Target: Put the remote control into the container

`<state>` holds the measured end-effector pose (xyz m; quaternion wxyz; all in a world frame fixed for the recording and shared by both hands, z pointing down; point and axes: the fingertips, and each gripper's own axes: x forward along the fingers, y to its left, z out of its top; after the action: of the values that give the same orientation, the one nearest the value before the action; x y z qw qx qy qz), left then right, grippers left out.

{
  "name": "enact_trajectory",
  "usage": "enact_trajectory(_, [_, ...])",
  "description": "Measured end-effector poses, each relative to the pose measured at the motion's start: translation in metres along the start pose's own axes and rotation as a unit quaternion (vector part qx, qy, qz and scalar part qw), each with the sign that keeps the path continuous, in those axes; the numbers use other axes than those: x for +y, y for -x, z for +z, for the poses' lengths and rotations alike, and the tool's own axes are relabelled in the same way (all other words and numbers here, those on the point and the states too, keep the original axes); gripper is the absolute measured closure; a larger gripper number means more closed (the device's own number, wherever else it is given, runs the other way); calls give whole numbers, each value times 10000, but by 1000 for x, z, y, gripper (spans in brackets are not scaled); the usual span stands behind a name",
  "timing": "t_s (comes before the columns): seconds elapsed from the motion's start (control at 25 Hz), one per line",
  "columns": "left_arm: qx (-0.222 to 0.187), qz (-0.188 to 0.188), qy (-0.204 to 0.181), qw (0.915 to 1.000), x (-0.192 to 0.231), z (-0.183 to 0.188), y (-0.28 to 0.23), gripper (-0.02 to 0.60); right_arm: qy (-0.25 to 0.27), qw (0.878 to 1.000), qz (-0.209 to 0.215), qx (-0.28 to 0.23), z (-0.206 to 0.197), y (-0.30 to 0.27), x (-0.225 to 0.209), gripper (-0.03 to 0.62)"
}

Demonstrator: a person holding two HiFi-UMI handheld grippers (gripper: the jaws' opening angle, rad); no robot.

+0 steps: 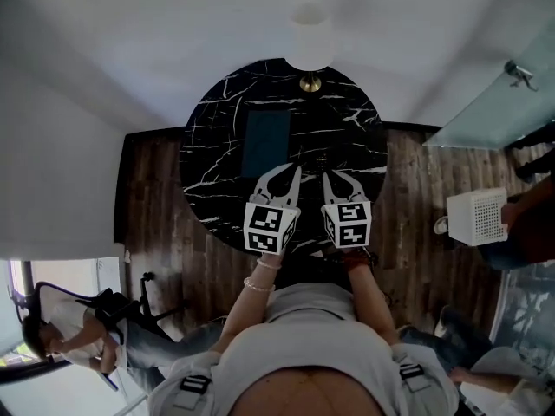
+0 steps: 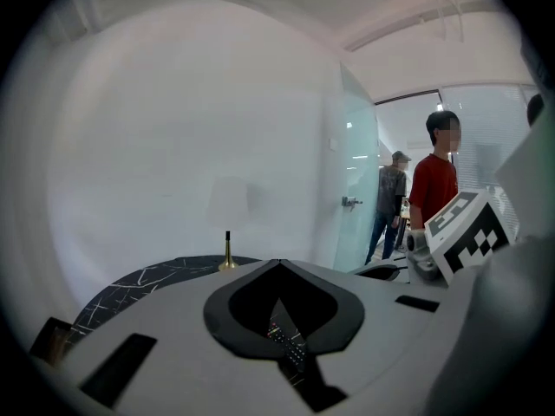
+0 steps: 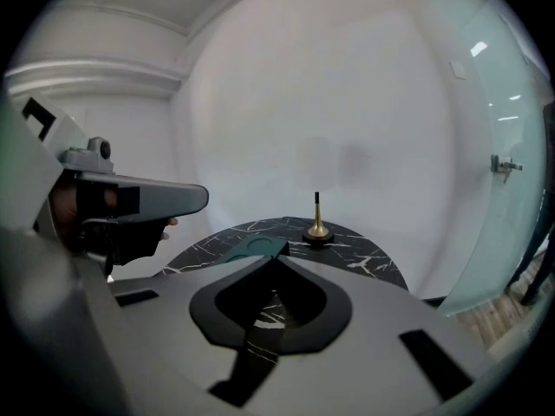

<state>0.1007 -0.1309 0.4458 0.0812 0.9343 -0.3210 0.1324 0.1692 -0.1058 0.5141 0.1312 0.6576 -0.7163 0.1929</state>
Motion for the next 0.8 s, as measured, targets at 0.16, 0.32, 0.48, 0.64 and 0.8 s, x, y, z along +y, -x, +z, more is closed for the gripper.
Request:
enact_trajectory(0.16, [103,-219,-20,9997,4,-3,-13,574,-116,9996,-178,179,-10,-11,-7,579])
enact_trajectory(0.32, [192,-364,5,9992,12,-9,-21,574,-193,9986,-309,378,-22,-23,-11,577])
enact_trajectory(0.48, [290,-457,46,9985,23,-17,-27,574,-246,9972,-352,605,-34,-38,-11,577])
enact_trajectory(0.64, [353,-498,50,9981,35,-20,-31,574,-243,9956,-379,825,-46,-54,-13,577])
enact_trajectory(0.8, [392,-530,78,9978,45,-23,-34,574,-285,9924,-430,1119,-65,-67,-17,523])
